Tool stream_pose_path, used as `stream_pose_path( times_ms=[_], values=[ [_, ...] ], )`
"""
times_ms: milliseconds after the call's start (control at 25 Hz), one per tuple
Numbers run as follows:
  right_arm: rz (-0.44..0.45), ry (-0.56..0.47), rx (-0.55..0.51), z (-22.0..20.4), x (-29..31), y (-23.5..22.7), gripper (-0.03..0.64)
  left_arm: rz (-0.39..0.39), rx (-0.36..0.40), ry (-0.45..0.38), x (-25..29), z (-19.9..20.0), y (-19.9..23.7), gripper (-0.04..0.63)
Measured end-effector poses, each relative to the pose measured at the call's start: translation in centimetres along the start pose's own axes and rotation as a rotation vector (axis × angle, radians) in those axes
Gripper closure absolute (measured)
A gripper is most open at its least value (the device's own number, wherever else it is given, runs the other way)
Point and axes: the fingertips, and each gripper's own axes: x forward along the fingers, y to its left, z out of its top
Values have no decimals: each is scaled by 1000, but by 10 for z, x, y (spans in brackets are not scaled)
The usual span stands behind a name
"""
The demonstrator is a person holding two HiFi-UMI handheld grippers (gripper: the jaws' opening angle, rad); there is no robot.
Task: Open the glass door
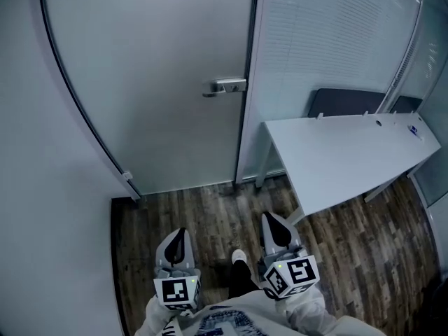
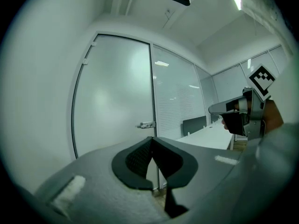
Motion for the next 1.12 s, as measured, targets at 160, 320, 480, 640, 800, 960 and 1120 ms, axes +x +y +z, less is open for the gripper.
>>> stream_pose_path(
  times_ms=[160, 320, 480, 640, 800, 960, 1120],
  values=[
    [21, -23, 25, 19, 55, -46, 612, -11, 54, 3, 75, 24, -7, 592],
    [28, -22, 54, 26, 107, -93, 612, 3, 63, 24, 154, 37, -8, 592],
    [35, -16, 54, 38, 143, -136, 612, 4, 73, 2, 218, 60, -23, 592],
    [36, -12, 35, 45, 178, -163, 612, 26, 103, -3, 261, 69, -26, 592],
    [33, -6, 32, 47, 198, -170, 612, 53, 102, 10, 281, 59, -13, 592],
    [37, 16, 38, 40, 215, -168, 612, 69, 91, 30, 296, 54, 5, 592],
    [31, 20, 31, 39, 235, -162, 612, 45, 96, 58, 316, 47, 19, 529]
  ],
)
